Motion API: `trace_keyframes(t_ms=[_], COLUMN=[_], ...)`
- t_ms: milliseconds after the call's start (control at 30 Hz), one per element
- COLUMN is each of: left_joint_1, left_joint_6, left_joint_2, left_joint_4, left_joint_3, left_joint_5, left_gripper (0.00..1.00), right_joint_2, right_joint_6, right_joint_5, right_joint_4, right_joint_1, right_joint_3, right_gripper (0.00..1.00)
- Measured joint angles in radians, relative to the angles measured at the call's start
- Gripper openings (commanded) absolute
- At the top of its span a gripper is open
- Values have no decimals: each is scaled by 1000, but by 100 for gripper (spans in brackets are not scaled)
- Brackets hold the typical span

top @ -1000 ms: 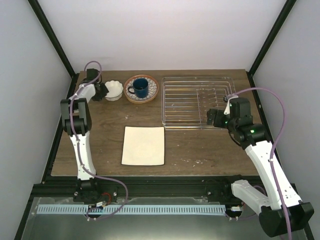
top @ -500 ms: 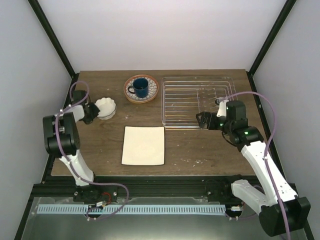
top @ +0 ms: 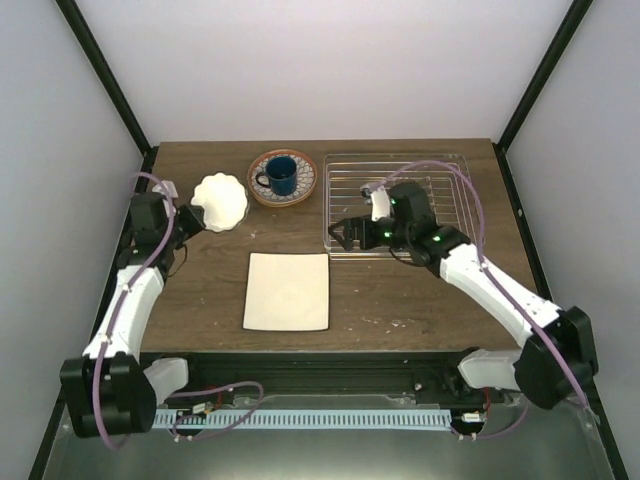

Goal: Load the mixed dishes into the dish rack

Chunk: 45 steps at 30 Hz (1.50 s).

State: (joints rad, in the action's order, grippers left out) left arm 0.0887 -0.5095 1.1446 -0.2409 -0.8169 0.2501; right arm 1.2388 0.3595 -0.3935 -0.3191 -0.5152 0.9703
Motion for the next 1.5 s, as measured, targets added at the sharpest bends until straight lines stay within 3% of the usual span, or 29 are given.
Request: trace_keyframes(t_ms=[367, 833, 1500], left_joint_1=[-97, -166, -168], left_joint_6=[50, 82, 97], left_joint_2=[-163, -256, -209], left_joint_4=[-107, -149, -157], left_joint_3=[127, 139, 158], left_joint_5=[52, 101, 63], left_gripper=[0, 0, 0], right_joint_2=[212, 447, 453], right_joint_6=[24, 23, 0], right_joint_5=[-107, -195, -185], right_joint_4=[163, 266, 284], right_joint_1=[-77, -151, -174], right_joint_3=[176, 257, 266], right_gripper=[100, 100, 100])
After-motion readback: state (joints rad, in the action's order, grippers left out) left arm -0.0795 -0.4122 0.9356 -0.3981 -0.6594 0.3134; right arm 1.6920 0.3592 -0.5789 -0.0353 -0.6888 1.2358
